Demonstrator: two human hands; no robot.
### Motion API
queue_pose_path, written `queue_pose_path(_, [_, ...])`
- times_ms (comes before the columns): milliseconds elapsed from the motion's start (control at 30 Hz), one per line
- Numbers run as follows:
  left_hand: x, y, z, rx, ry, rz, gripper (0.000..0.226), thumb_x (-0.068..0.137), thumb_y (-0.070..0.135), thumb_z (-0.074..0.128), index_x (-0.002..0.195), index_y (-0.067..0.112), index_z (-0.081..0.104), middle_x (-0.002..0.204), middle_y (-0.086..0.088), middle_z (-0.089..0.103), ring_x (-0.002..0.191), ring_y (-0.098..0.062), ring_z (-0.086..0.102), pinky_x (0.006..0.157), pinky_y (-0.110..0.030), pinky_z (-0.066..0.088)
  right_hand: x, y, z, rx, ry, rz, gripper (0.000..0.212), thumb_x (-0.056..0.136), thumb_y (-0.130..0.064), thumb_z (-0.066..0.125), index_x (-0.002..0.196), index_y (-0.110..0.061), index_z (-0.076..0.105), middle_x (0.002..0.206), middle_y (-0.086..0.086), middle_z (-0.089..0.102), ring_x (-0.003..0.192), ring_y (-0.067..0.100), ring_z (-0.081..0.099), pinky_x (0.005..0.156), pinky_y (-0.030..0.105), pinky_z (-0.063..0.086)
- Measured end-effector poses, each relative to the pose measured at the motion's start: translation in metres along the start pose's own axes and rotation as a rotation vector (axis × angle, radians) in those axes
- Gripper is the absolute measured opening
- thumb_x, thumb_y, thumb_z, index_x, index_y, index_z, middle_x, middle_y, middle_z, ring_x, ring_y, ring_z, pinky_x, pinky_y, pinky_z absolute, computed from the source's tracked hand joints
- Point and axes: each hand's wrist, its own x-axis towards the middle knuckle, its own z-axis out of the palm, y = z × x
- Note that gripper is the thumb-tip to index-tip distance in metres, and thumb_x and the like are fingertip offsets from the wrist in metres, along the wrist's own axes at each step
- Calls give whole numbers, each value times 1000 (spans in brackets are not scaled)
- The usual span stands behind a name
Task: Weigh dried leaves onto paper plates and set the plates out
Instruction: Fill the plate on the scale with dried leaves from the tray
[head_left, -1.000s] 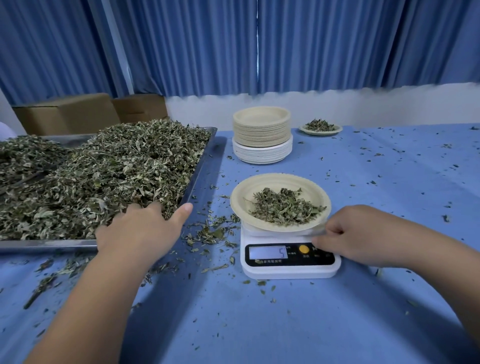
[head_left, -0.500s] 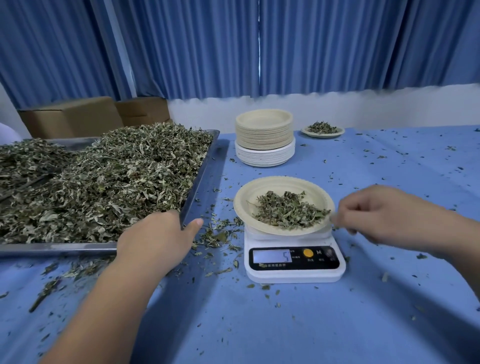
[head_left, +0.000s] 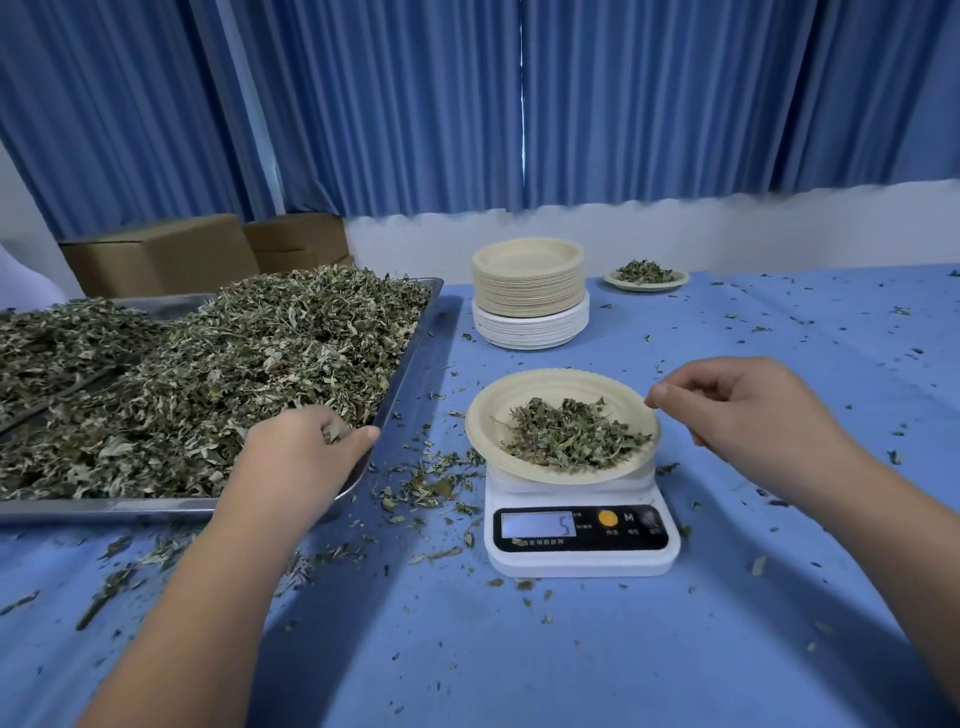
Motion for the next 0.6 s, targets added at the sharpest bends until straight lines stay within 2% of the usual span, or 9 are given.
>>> queue_pose_path(100, [1, 1, -5, -63, 81, 1, 32, 89, 47, 61, 75, 19, 60, 56, -4, 59, 48, -18, 52, 44, -24, 30, 1, 1, 0, 13, -14, -13, 20, 89, -25, 65, 71, -18, 72, 40, -10, 39, 30, 7, 34, 30, 9, 22])
queue_pose_path(233, [6, 5, -18, -112, 208, 49, 29, 92, 46, 58, 83, 19, 62, 58, -2, 61, 44, -18, 55, 41, -24, 38, 2, 4, -2, 38, -11, -41, 22, 88, -24, 65, 68, -20, 71, 42, -9, 40, 33, 6, 33, 32, 8, 23])
queue_pose_path(300, [10, 12, -27, -180, 256, 86, 26, 92, 44, 59, 80, 21, 62, 59, -1, 61, 36, -11, 54, 34, -23, 38, 3, 7, -3, 58, -6, -53, 24, 88, -24, 65, 65, -21, 71, 43, -8, 41, 34, 6, 32, 34, 8, 24])
queue_pose_path(367, [13, 23, -34, -292, 298, 98, 23, 93, 40, 60, 77, 23, 60, 60, 0, 60, 36, -2, 55, 28, -13, 32, 5, 9, -4, 68, 10, -55, 25, 87, -24, 65, 63, -22, 70, 43, -8, 43, 34, 5, 34, 35, 8, 25])
queue_pose_path(433, [16, 37, -39, -404, 336, 103, 24, 93, 39, 60, 75, 23, 60, 60, 0, 58, 37, 6, 52, 28, -9, 30, 7, 10, -6, 77, 26, -54, 25, 87, -25, 66, 62, -24, 70, 44, -7, 46, 34, 3, 37, 35, 9, 27])
queue_pose_path(533, [22, 65, -41, -498, 323, 162, 24, 92, 43, 60, 78, 24, 65, 67, 2, 63, 46, 2, 56, 33, -14, 38, 10, 12, -6, 97, 41, -55, 25, 87, -23, 66, 63, -25, 71, 44, -8, 46, 35, 2, 39, 35, 8, 28])
queue_pose_path(600, [26, 86, -37, -526, 286, 224, 26, 91, 45, 60, 79, 22, 67, 70, 2, 66, 53, -6, 59, 43, -23, 47, 11, 13, -6, 100, 42, -57, 24, 87, -23, 65, 63, -24, 71, 44, -8, 46, 35, 3, 39, 35, 8, 27])
